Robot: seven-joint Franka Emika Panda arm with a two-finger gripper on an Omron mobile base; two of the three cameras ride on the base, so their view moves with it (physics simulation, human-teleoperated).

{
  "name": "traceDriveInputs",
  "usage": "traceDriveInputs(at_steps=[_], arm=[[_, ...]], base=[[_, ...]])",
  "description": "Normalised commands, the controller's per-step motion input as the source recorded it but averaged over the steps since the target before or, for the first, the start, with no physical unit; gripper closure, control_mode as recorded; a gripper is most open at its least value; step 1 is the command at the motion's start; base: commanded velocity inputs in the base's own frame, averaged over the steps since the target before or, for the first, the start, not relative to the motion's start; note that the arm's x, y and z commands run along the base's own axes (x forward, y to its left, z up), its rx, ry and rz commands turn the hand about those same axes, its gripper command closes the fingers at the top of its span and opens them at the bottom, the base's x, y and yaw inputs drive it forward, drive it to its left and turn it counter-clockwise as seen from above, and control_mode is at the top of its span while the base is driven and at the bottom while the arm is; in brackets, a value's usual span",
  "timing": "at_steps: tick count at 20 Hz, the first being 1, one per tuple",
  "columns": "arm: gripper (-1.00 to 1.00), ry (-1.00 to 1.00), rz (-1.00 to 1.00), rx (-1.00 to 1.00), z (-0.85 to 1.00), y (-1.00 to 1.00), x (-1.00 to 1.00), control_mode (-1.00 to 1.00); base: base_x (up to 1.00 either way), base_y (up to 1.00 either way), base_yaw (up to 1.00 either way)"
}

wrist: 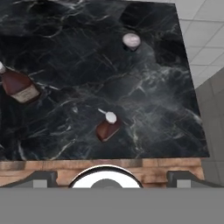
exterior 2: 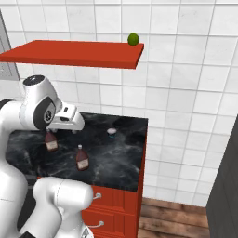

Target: Pick the ketchup and ketchup from the counter and place them in the cabinet.

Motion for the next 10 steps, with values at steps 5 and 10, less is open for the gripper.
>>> traceDriveInputs(at_steps=[5,10], arm=[[-1.0,0.0,-0.05,-0.01,-0.36,0.0,0.0,-1.0],[-1.0,0.0,-0.04,0.0,-0.34,0.0,0.0,-1.0]], base=[[0.0,0.0,0.0],[0.0,0.0,0.0]])
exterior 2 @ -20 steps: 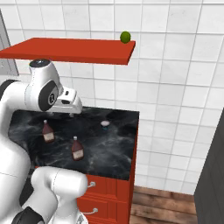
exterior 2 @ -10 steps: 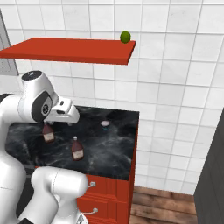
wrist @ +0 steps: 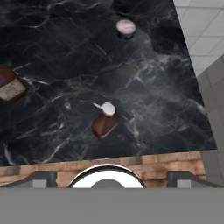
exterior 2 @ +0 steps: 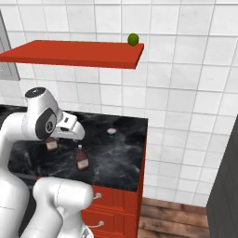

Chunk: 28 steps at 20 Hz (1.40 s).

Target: Pick the ketchup and ketchup from the counter and place them in the cabinet.

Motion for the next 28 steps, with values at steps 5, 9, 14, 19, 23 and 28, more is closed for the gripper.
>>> traceDriveInputs(at_steps=[5,9,14,19,23,28], arm=[[-1.0,0.0,-0.03,0.0,-0.35,0.03,0.0,-1.0],[-1.0,0.0,-0.03,0.0,-0.39,0.09,0.0,-1.0],[-1.0,0.0,-0.05,-0.01,-0.37,0.1,0.0,-1.0],[-1.0,0.0,-0.09,-0.01,-0.31,0.05,0.0,-1.0],[-1.0,0.0,-0.11,0.0,-0.26,0.0,0.05,-1.0],[-1.0,0.0,-0.08,-0.02,-0.16,0.0,0.2,-1.0]], base=[[0.0,0.0,0.0],[0.0,0.0,0.0],[0.0,0.0,0.0],[0.0,0.0,0.0],[0.0,0.0,0.0],[0.0,0.0,0.0]])
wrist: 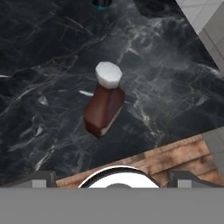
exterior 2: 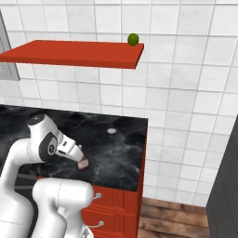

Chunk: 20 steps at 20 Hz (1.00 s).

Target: Pick the ketchup and ketchup from the counter and place them in the cabinet.

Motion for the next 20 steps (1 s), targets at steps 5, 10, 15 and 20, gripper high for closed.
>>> traceDriveInputs(at_steps=[5,10,15,20], arm=[[-1.0,0.0,-0.06,0.0,-0.12,0.0,0.31,-1.0],[-1.0,0.0,-0.05,0.0,-0.11,0.0,0.3,-1.0],[-1.0,0.0,-0.05,0.0,-0.1,0.0,0.28,-1.0],[-1.0,0.0,-0.04,-0.01,-0.07,0.0,0.09,-1.0]], base=[[0.0,0.0,0.0],[0.0,0.0,0.0],[0.0,0.0,0.0],[0.0,0.0,0.0]])
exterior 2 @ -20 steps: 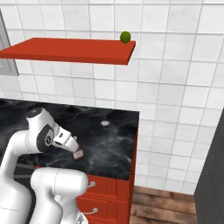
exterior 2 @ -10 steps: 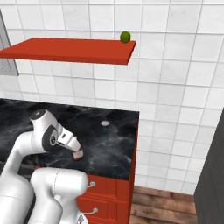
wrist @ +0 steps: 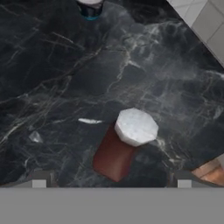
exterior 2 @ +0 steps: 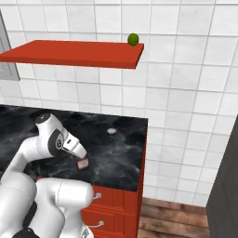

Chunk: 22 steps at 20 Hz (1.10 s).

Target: Pick the ketchup and ketchup from the counter and place them in the cabinet.

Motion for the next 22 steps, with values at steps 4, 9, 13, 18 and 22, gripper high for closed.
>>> traceDriveInputs(at_steps=[4,9,13,18,22], arm=[[-1.0,0.0,-0.05,-0.04,-0.02,0.0,0.0,-1.0],[-1.0,0.0,-0.06,-0.06,-0.04,-0.06,0.0,-1.0],[-1.0,0.0,-0.04,-0.06,-0.13,-0.15,0.06,-1.0],[-1.0,0.0,-0.04,-0.03,-0.22,-0.14,0.19,-1.0],[1.0,0.0,-0.03,-0.01,-0.23,-0.03,0.23,-1.0]], base=[[0.0,0.0,0.0],[0.0,0.0,0.0],[0.0,0.0,0.0],[0.0,0.0,0.0],[0.0,0.0,0.0]])
